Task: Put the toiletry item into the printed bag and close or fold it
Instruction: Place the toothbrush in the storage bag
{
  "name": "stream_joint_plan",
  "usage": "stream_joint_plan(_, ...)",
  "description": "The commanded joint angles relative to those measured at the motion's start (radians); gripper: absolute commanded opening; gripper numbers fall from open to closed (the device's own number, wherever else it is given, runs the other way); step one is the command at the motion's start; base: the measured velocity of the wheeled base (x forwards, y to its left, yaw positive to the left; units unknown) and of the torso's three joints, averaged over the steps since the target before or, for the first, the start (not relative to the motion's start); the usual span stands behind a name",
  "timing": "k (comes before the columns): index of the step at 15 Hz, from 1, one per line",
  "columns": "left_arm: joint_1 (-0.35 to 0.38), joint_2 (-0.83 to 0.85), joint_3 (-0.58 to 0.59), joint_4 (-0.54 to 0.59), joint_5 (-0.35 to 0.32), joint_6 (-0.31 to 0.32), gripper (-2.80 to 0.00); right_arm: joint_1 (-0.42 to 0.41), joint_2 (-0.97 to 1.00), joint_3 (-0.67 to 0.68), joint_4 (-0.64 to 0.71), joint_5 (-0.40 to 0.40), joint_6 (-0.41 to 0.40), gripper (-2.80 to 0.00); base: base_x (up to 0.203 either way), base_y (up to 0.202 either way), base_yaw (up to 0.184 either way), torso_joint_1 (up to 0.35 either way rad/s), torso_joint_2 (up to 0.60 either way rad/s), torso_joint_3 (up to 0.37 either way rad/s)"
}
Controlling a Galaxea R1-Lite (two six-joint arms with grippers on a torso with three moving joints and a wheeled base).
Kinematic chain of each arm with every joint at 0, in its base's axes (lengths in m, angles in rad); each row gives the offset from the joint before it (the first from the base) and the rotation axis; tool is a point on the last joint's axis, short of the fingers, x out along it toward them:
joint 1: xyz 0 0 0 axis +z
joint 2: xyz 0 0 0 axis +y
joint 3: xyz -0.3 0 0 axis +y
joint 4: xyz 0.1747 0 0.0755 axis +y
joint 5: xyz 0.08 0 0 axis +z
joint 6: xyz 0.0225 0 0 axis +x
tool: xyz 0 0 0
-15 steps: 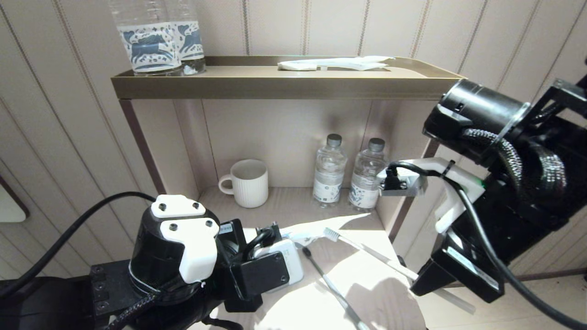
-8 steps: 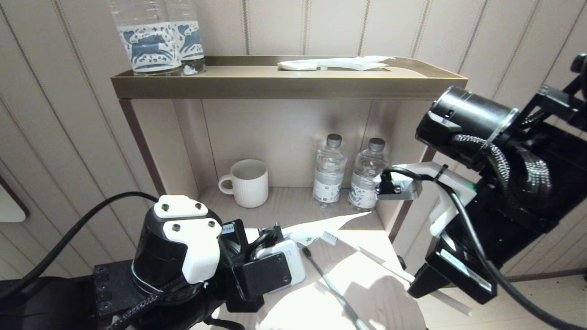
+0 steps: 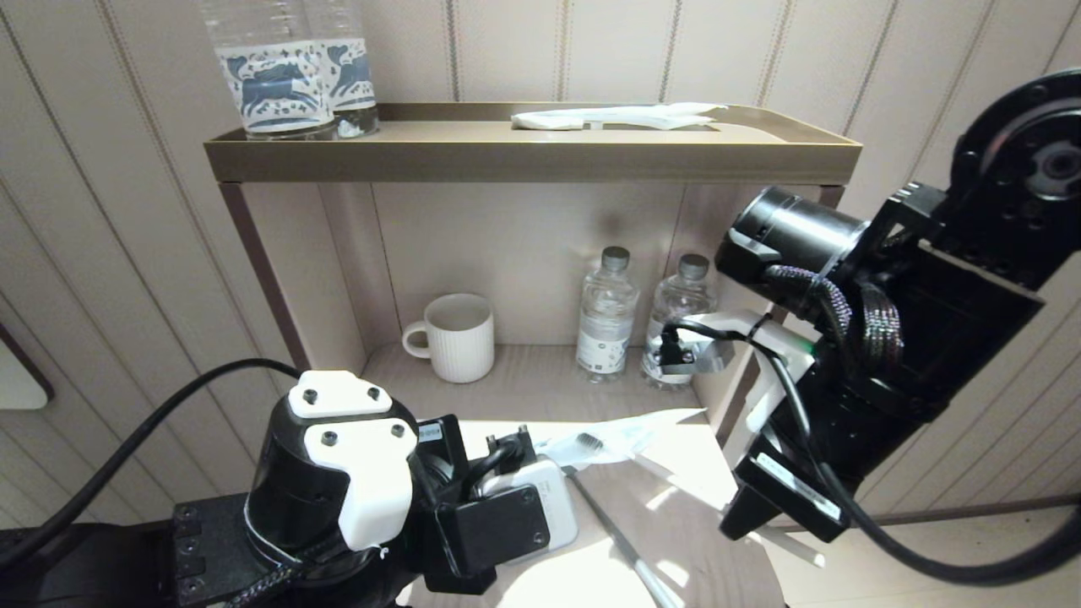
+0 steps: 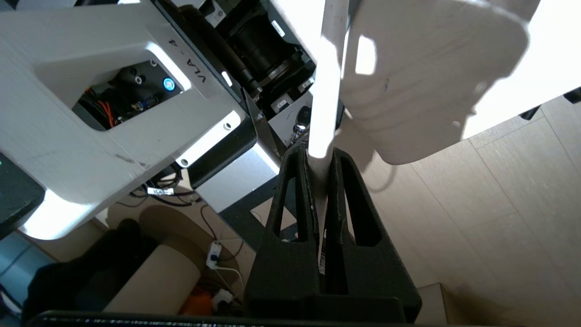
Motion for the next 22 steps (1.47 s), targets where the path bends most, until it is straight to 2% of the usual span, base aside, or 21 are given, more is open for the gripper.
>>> stream_joint_plan(1,-0.023,-0.016,-0.007,-0.004,-0.003,-0.004,-2.8,0.008,0.017,-0.003,0.014,0.003,-0.019,-2.8,0.0,0.0,0.0,0.0,0.0,0.0)
stream_joint_plan(4,-0.038,-0.026,-0.011,0.01,-0.032,-0.039,-2.8,0.009,0.01,-0.002,0.022,0.002,-0.085,-2.8,0.0,0.0,0.0,0.0,0.0,0.0)
stream_joint_plan(7,-0.05,-0.036,-0.01,0.037,-0.073,-0.044,-2.8,0.012,0.004,-0.02,0.08,-0.001,-0.107,-2.8,0.0,0.0,0.0,0.0,0.0,0.0)
stream_joint_plan(9,-0.05,-0.056,-0.022,0.099,-0.139,-0.065,-2.8,0.022,0.001,-0.04,0.112,-0.002,-0.123,-2.8,0.0,0.0,0.0,0.0,0.0,0.0)
stream_joint_plan(11,-0.049,-0.065,-0.033,0.14,-0.224,-0.123,-2.8,0.036,0.012,-0.071,0.147,-0.002,-0.138,-2.8,0.0,0.0,0.0,0.0,0.0,0.0)
stream_joint_plan(13,-0.049,-0.064,-0.046,0.147,-0.317,-0.174,-2.8,0.056,0.036,-0.108,0.162,-0.003,-0.149,-2.8,0.0,0.0,0.0,0.0,0.0,0.0)
stream_joint_plan(16,-0.043,-0.057,-0.042,0.136,-0.395,-0.195,-2.8,0.061,0.071,-0.168,0.217,-0.002,-0.161,-2.8,0.0,0.0,0.0,0.0,0.0,0.0)
stream_joint_plan(20,0.046,-0.068,-0.046,0.136,-0.468,-0.183,-2.8,0.069,0.028,-0.141,0.247,-0.004,-0.162,-2.8,0.0,0.0,0.0,0.0,0.0,0.0)
stream_joint_plan(22,0.105,-0.077,-0.048,0.145,-0.519,-0.146,-2.8,0.07,0.0,-0.121,0.25,-0.004,-0.163,-2.8,0.0,0.0,0.0,0.0,0.0,0.0)
